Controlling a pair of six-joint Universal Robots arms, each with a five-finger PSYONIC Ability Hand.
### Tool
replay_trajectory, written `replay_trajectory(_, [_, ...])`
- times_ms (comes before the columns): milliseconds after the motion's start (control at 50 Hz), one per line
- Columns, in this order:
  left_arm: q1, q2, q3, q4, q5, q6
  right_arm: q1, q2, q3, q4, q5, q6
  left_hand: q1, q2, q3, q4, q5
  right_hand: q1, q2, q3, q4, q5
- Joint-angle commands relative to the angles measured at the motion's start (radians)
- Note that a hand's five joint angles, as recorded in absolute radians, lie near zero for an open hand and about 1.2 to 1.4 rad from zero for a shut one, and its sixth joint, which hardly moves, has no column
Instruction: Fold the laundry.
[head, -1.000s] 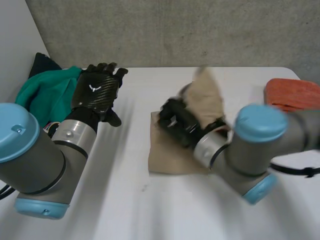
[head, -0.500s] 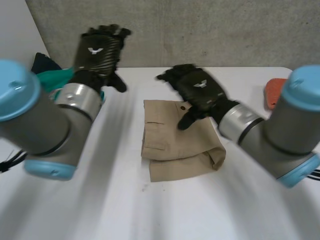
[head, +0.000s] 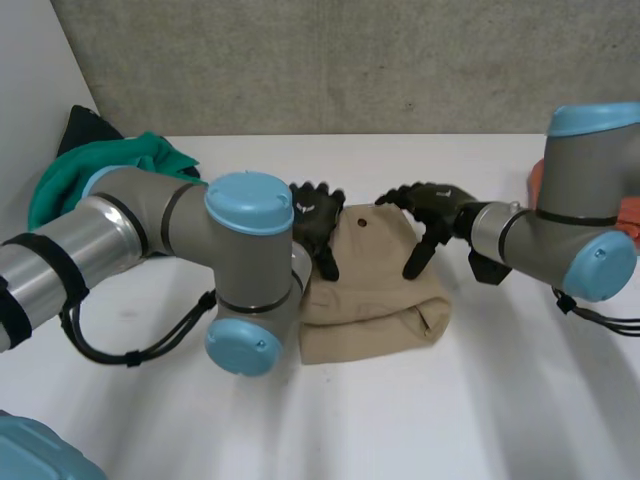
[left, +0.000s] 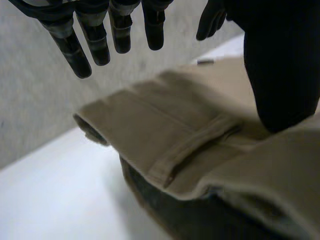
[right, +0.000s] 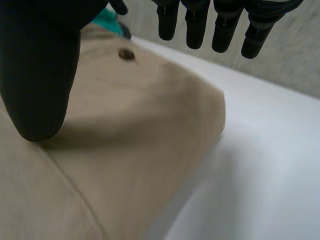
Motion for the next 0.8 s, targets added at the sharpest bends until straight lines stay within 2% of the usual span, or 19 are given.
replay_trajectory(20, [-0.008, 0.001, -0.068, -0.084, -0.032, -0.027, 0.007, 0.046, 0.051, 0.011, 0.036, -0.178, -0.028, -0.020, -0.033, -0.020, -0.040, -0.048, -0.031, -0.029, -0.034, -0.047])
replay_trajectory(160, [-0.015, 0.007, -0.109, -0.110, -0.031, -0.011, 0.010, 0.047, 0.134, -0.018, 0.087, -0.353, -0.023, -0.014, -0.027, -0.014, -0.035, -0.048, -0.031, -0.029, -0.034, -0.047])
replay_trajectory(300, [-0.010, 0.008, -0.108, -0.127, -0.029, 0.015, 0.011, 0.012, 0.206, -0.150, 0.087, -0.359, -0.017, -0.008, -0.021, -0.009, -0.029, -0.048, -0.031, -0.029, -0.034, -0.047])
replay_trajectory(400, [-0.016, 0.025, -0.109, -0.132, -0.023, 0.015, 0.011, -0.078, 0.284, -0.253, 0.087, -0.359, -0.014, -0.005, -0.018, -0.006, -0.026, -0.048, -0.031, -0.029, -0.034, -0.047])
replay_trajectory(520, [-0.005, 0.174, -0.112, -0.113, -0.017, 0.010, 0.002, -0.196, 0.376, -0.337, 0.104, -0.367, -0.031, -0.023, -0.036, -0.023, -0.043, -0.048, -0.031, -0.029, -0.034, -0.047])
replay_trajectory(560, [-0.001, 0.214, -0.111, -0.094, -0.003, 0.010, -0.001, -0.258, 0.420, -0.369, 0.136, -0.365, -0.031, -0.023, -0.036, -0.023, -0.043, -0.048, -0.031, -0.029, -0.034, -0.047])
replay_trajectory(620, [0.010, 0.277, -0.114, -0.037, 0.064, 0.013, 0.008, -0.328, 0.486, -0.388, 0.180, -0.358, -0.031, -0.023, -0.036, -0.023, -0.043, -0.048, -0.031, -0.029, -0.034, -0.047])
replay_trajectory(700, [0.047, 0.338, -0.115, -0.008, 0.194, 0.012, 0.007, -0.396, 0.607, -0.397, 0.208, -0.356, -0.011, -0.002, -0.015, -0.003, -0.023, -0.048, -0.031, -0.029, -0.034, -0.047])
replay_trajectory(720, [0.057, 0.358, -0.115, -0.009, 0.263, 0.010, 0.008, -0.399, 0.634, -0.403, 0.206, -0.356, 0.004, 0.012, -0.001, 0.012, -0.008, -0.048, -0.031, -0.029, -0.034, -0.047])
replay_trajectory(780, [0.068, 0.378, -0.115, -0.017, 0.381, 0.007, 0.016, -0.410, 0.748, -0.457, 0.185, -0.355, 0.007, 0.015, 0.002, 0.015, -0.005, -0.048, -0.031, -0.029, -0.034, -0.047])
replay_trajectory(800, [0.076, 0.386, -0.115, -0.030, 0.456, 0.004, 0.022, -0.411, 0.778, -0.478, 0.177, -0.353, 0.007, 0.015, 0.002, 0.015, -0.005, -0.048, -0.031, -0.029, -0.034, -0.047])
